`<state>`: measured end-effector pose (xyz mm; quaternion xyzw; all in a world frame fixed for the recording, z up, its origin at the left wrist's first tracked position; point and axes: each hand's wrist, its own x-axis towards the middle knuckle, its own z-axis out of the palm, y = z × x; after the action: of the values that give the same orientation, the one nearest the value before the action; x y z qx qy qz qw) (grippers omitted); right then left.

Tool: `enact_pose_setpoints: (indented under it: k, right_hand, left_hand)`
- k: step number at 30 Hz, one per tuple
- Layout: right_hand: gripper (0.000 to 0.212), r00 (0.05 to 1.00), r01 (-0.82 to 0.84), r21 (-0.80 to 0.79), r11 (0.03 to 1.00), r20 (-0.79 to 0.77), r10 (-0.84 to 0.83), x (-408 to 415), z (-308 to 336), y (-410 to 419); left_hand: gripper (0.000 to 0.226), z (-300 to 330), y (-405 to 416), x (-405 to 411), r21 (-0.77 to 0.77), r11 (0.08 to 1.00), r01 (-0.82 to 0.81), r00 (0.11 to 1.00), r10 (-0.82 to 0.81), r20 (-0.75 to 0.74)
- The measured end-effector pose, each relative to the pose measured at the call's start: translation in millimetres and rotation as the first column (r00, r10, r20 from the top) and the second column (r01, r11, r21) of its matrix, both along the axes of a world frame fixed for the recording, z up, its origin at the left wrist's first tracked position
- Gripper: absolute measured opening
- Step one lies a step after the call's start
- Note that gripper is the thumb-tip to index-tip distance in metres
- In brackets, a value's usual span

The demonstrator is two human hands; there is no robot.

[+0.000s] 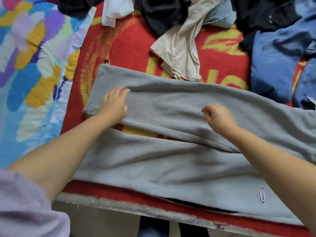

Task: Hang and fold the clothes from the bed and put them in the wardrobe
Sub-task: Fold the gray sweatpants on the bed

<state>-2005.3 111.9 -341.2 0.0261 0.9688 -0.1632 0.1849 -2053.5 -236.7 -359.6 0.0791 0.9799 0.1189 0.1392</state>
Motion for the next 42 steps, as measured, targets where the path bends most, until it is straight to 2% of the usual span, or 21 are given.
enact_pose_setpoints:
  k: [2,5,9,12,14,16,18,20,23,27,31,34,36,38,39,40,42]
  right_hand:
    - [0.033,0.999,0.033,0.066,0.997,-0.028,-0.031,-37,-2,21]
    - [0.042,0.994,0.093,0.119,0.989,-0.070,-0.085,-88,-13,45]
    - [0.050,0.977,0.144,0.149,0.978,0.134,-0.164,-111,-35,59]
    - [0.040,0.980,0.041,0.309,0.950,0.173,-0.099,-90,-43,58]
    - [0.024,0.991,0.004,0.327,0.945,0.125,-0.047,-71,-41,57]
    - [0.016,0.999,0.024,0.272,0.962,0.035,-0.035,-54,-30,61]
    - [0.019,0.998,0.050,0.207,0.977,-0.045,-0.042,-40,-9,70]
    - [0.019,0.999,-0.010,0.120,0.993,-0.050,0.016,-25,17,79]
    - [0.026,0.967,-0.210,0.009,0.978,0.151,0.206,8,52,84]
    - [0.031,0.824,-0.341,-0.076,0.937,0.456,0.336,70,72,64]
    - [0.027,0.735,-0.400,-0.169,0.901,0.528,0.425,136,64,25]
    - [0.029,0.744,-0.459,-0.129,0.879,0.484,0.460,184,42,-2]
    - [0.040,0.719,-0.480,-0.122,0.869,0.512,0.470,202,27,-12]
    - [0.048,0.663,-0.492,-0.171,0.853,0.561,0.495,206,15,-7]
    - [0.049,0.669,-0.481,-0.184,0.857,0.555,0.495,201,12,1]
    - [0.049,0.711,-0.448,-0.181,0.875,0.521,0.472,192,12,13]
    - [0.047,0.826,-0.353,-0.137,0.925,0.418,0.377,165,16,51]
  left_hand:
    - [0.063,-3,20,-46,-0.021,0.998,0.060,0.998,-0.060,0.005]
    - [0.068,-9,44,-107,-0.086,0.994,0.071,0.997,-0.068,0.042]
    - [0.058,-22,57,-133,-0.295,0.939,0.175,0.983,-0.148,0.111]
    - [0.037,-26,52,-119,-0.437,0.881,0.181,0.983,-0.176,0.052]
    - [0.027,-19,43,-103,-0.501,0.843,0.196,0.979,-0.194,0.057]
    - [0.024,-7,29,-90,-0.508,0.839,0.197,0.974,-0.226,0.005]
    - [0.030,10,15,-77,-0.438,0.882,0.174,0.971,-0.227,-0.073]
    - [0.029,36,3,-60,-0.337,0.924,0.179,0.960,-0.239,-0.147]
    - [0.029,75,-14,-18,-0.250,0.943,0.218,0.936,-0.275,-0.221]
    - [0.041,88,-47,66,-0.250,0.900,0.357,0.886,-0.411,-0.212]
    - [0.045,59,-82,147,-0.209,0.942,0.262,0.955,-0.284,-0.084]
    - [0.035,31,-92,188,-0.320,0.944,0.077,0.990,-0.035,0.136]
    - [0.032,18,-84,201,-0.475,0.880,0.001,0.924,0.181,0.337]
    - [0.036,17,-58,199,-0.591,0.805,-0.054,0.802,0.387,0.454]
    - [0.036,17,-39,194,-0.620,0.783,-0.056,0.772,0.427,0.470]
    - [0.035,17,-15,188,-0.622,0.782,-0.030,0.793,0.398,0.462]
    - [0.032,20,45,176,-0.555,0.829,0.065,0.888,0.206,0.412]
